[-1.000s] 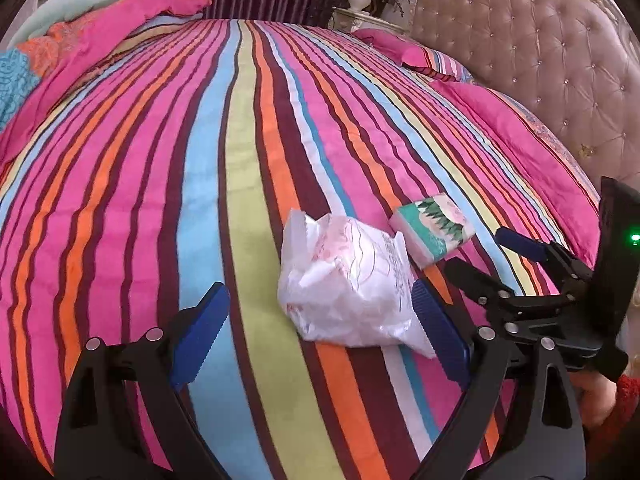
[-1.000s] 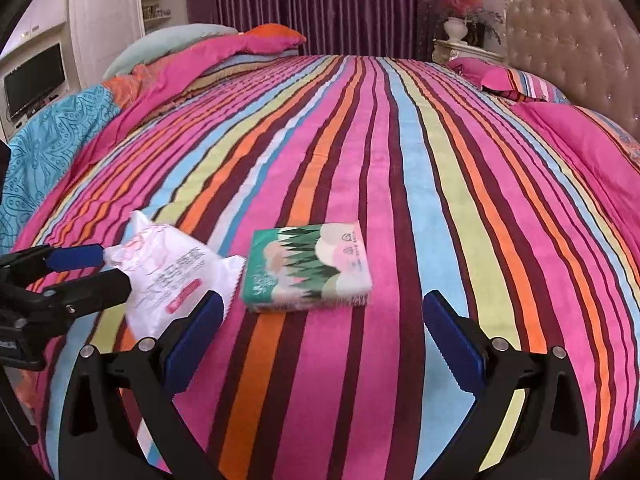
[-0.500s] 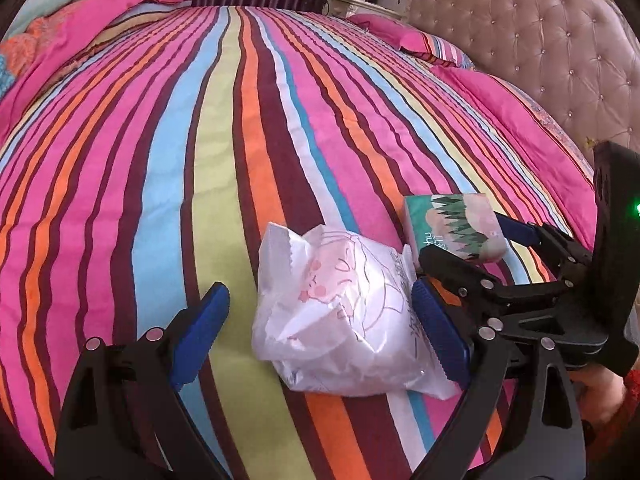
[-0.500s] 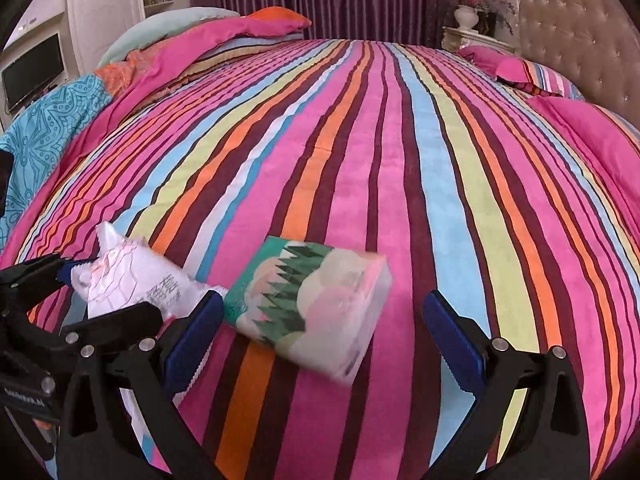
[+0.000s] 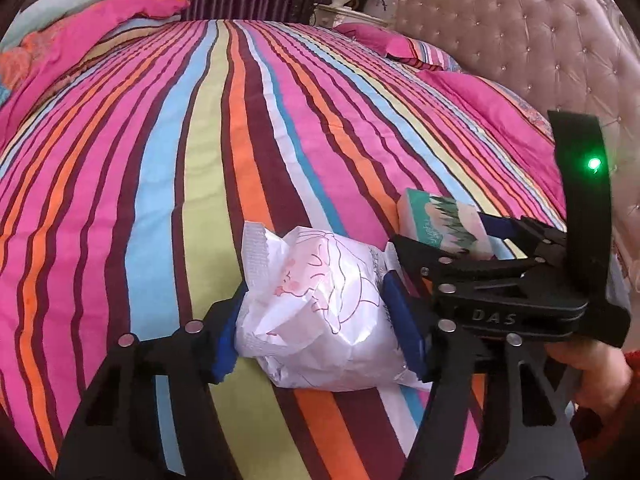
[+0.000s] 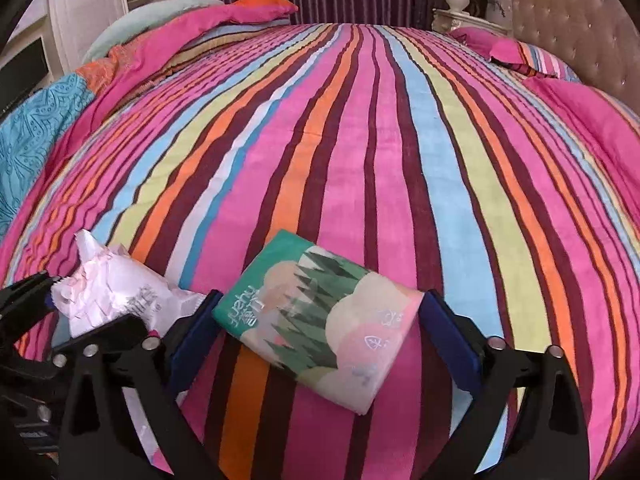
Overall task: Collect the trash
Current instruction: 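Grasp the white plastic bag with the left tool while the right tool grasps the green-white tissue box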
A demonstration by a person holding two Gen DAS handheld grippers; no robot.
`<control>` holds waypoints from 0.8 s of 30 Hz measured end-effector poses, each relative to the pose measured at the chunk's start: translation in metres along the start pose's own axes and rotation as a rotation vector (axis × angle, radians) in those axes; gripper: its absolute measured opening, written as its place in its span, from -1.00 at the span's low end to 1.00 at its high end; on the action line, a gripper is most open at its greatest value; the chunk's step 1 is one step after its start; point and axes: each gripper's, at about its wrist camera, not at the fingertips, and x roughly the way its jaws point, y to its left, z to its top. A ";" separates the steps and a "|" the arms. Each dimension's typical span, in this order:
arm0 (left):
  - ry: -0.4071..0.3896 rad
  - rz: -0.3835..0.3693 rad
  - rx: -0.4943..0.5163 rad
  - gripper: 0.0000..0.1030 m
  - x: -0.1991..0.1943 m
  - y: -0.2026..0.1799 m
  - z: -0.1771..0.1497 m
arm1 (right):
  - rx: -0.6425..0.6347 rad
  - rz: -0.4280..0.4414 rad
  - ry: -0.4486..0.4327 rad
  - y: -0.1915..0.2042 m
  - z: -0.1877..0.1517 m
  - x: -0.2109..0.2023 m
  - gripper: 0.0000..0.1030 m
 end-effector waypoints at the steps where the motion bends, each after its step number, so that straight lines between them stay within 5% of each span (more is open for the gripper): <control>1: -0.002 -0.001 -0.009 0.19 -0.001 0.001 0.000 | -0.002 -0.012 -0.004 0.000 0.000 -0.001 0.64; 24: -0.038 0.028 -0.043 0.14 -0.087 -0.015 -0.059 | 0.065 -0.002 -0.034 0.004 -0.069 -0.093 0.59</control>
